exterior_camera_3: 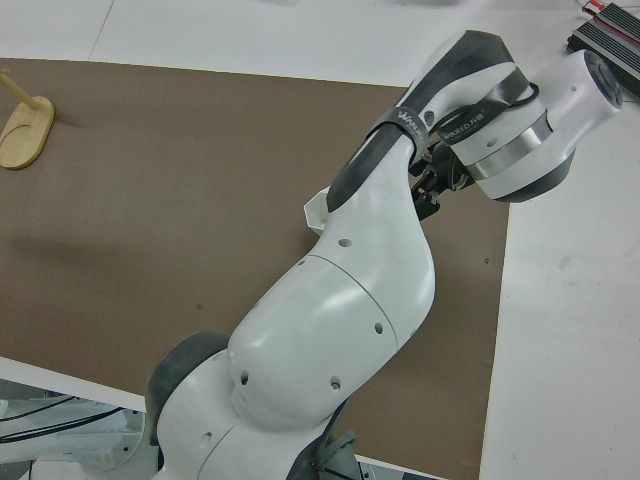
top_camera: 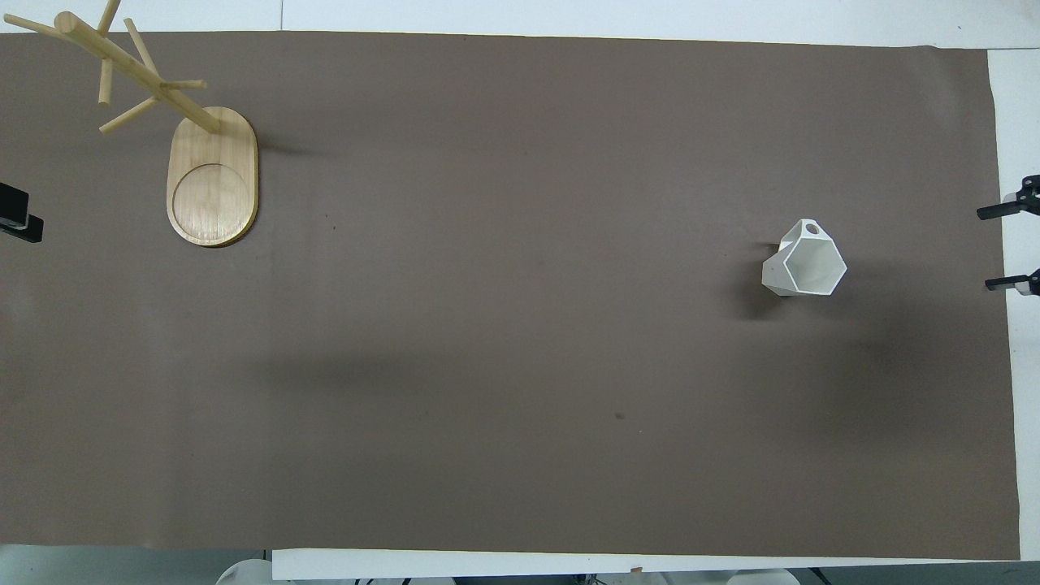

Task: Hang cup on rack
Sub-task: 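Reach the right gripper toward the white hexagonal cup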

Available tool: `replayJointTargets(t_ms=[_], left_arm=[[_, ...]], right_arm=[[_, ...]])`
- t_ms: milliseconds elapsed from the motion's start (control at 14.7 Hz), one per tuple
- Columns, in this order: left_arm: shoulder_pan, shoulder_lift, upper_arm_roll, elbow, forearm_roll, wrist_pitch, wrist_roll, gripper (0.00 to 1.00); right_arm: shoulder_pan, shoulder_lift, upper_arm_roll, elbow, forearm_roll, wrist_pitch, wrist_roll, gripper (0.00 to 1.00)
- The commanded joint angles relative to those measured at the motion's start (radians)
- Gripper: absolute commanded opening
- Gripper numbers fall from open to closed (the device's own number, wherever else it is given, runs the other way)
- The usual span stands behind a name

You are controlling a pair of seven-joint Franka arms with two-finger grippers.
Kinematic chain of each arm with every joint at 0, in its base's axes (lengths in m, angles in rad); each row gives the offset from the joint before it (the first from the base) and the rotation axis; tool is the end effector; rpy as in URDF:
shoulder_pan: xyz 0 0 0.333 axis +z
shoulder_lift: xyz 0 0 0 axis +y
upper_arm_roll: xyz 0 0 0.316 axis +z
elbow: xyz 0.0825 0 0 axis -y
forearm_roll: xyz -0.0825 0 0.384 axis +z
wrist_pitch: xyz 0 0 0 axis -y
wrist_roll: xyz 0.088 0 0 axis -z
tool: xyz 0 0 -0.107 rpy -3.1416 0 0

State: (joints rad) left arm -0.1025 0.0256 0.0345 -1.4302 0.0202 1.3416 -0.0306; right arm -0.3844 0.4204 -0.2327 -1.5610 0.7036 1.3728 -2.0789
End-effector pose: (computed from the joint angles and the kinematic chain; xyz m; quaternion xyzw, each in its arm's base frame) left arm 0.5367 -0.0343 0.6565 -0.9982 0.0169 0.0565 0.0132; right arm 0.5534 -0.2732 0.3971 -0.7055 -0.5803 -0.2288 0.3366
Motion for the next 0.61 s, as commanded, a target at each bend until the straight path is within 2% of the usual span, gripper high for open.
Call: replayJointTargets(t_ms=[0,272,545], left_arm=[[0.01,-0.019,-0.011,-0.021,0.02,-0.004,0.008,1.0],[0.01,-0.019,-0.011,-0.021,0.02,-0.004,0.008,1.0],[0.01,-0.019,-0.011,-0.021,0.02,-0.004,0.008,1.0]], right_arm=[[-0.024,0.139,0.023,0.024,0.138,-0.07,-0.183,1.0],[-0.018,0.248,0.027,-0.079,0.255,-0.109,-0.45,1.0],[-0.007,0.233,0.027,-0.18,0.26,-0.052,-0.553,1.0]])
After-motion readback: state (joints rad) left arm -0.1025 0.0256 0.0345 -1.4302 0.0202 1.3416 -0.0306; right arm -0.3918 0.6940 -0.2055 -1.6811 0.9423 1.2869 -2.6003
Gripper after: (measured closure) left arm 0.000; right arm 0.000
